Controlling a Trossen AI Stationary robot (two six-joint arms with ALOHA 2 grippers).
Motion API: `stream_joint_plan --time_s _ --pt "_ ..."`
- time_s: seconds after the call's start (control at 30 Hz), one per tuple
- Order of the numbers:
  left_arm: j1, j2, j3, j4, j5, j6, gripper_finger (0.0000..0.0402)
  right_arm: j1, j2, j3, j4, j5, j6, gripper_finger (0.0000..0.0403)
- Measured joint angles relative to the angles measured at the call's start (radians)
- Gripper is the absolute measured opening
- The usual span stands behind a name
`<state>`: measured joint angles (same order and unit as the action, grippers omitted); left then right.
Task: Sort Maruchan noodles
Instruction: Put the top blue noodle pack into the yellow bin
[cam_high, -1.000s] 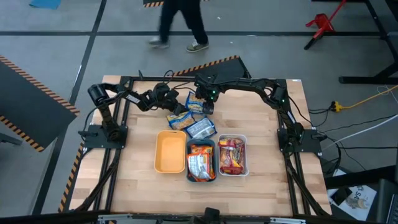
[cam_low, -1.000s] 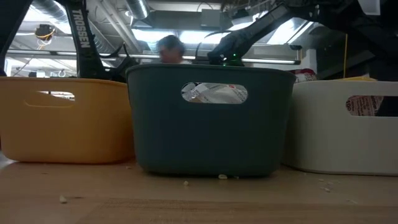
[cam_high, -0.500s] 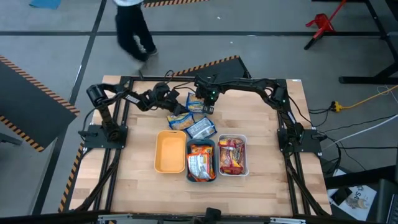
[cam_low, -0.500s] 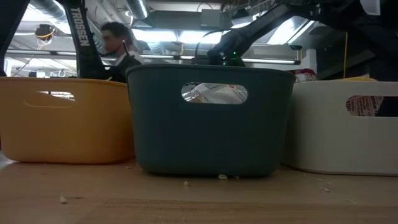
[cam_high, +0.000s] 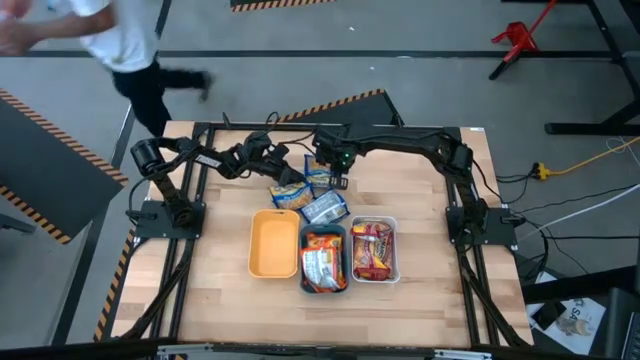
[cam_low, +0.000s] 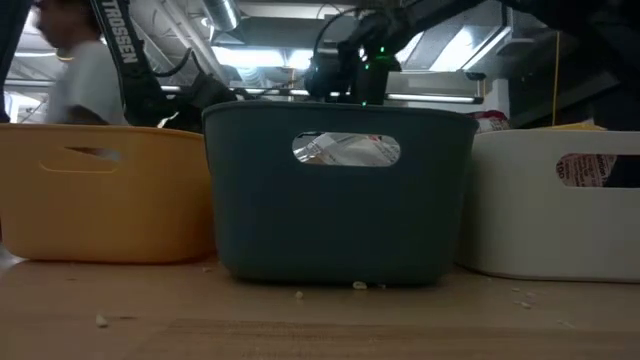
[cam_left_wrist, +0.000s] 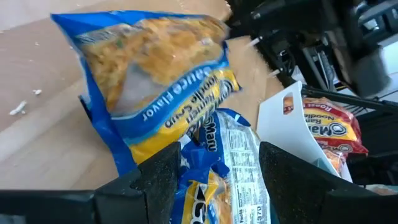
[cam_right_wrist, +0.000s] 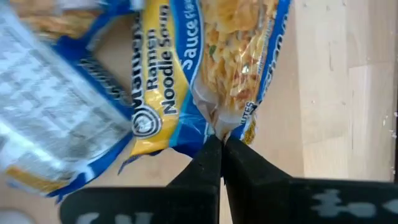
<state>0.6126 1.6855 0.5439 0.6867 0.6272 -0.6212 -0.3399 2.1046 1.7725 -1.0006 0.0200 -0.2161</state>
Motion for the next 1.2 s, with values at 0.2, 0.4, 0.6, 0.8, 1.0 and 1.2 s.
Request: stream_joint_plan --time_s 0.2,0.4,0.6,0.8,1.0,1.2 --pt "-0.012 0.0 0.0 -0.001 -0.003 -0.002 0.0212 0.066 -0.052 0.0 -0.041 0.05 0.018 0.0" --pt "-0.012 0.0 -0.001 0.001 -0.02 0.001 0.0212 0.142 -0.088 0.0 -0.06 0.094 0.073 0.0" --pt "-0.012 0.0 -0.001 0.003 -0.049 0.019 0.0212 0.224 -0.089 0.0 -0.06 0.201 0.089 0.0" --pt "0.004 -0.004 -0.001 0.003 -0.014 0.008 0.0212 0.269 -0.089 0.024 -0.031 0.378 0.078 0.0" --pt "0.043 -0.082 -0.001 -0.009 0.057 -0.031 0.0212 0.282 -0.089 0.115 -0.025 0.416 0.077 0.0" --pt "0.081 -0.227 -0.001 -0.107 0.058 -0.026 0.0212 0.292 -0.089 0.236 -0.047 0.405 0.087 0.0"
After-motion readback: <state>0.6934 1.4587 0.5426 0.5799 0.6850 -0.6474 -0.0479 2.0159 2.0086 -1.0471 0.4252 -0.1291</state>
